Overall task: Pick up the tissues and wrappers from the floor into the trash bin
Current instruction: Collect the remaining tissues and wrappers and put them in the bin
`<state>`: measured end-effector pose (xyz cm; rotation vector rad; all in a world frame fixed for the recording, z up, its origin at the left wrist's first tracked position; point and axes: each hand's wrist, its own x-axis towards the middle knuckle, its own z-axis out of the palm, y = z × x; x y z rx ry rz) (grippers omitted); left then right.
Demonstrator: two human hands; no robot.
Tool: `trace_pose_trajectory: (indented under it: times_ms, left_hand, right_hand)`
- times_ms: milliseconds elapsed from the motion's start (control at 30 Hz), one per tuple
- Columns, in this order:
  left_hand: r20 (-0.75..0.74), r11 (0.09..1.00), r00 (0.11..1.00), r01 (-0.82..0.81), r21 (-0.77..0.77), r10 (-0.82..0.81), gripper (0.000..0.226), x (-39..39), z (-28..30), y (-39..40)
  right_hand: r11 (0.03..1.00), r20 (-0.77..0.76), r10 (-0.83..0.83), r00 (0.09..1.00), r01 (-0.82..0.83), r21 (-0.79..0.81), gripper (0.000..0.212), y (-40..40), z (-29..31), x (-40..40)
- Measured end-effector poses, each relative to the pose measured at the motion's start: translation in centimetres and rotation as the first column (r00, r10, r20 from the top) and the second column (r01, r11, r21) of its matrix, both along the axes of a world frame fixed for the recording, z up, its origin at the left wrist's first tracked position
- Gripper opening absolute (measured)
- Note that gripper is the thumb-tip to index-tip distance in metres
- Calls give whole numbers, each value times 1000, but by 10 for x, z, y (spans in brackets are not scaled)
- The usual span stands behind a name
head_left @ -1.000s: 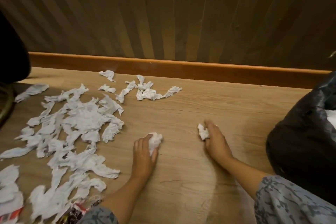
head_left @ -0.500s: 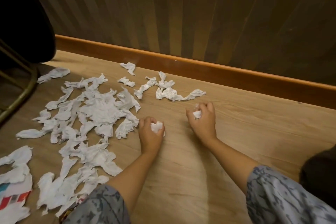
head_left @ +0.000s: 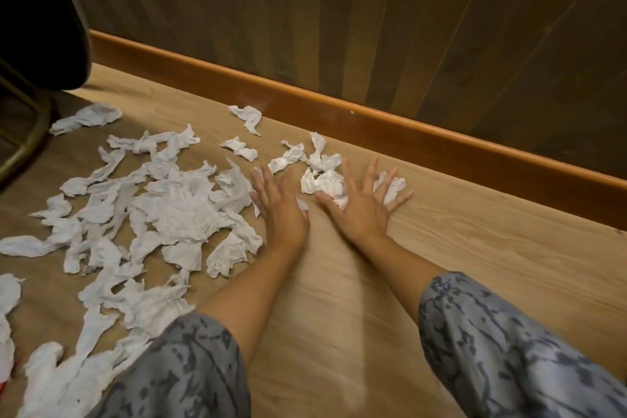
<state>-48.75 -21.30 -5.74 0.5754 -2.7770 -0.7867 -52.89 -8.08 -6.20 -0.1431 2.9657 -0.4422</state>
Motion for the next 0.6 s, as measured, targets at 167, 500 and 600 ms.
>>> trace_pose_trajectory:
  times_ms: [167,500,600]
  left_hand:
    - [-64,980,994,94,177,-84,72,-14,-8,-14]
    - [-338,1000,941,9,-4,-10,18,12,-13,-6]
    - [-297,981,942,-114,156,157,18,23,-11,-4]
  right_hand:
    - [975,-84,216,973,-210,80,66,-1,-8,-6]
    - [854,-264,331,906,-407,-325,20,9,-12,7]
    - [849,-259,336,906,-410,-334,30,12,-10,13]
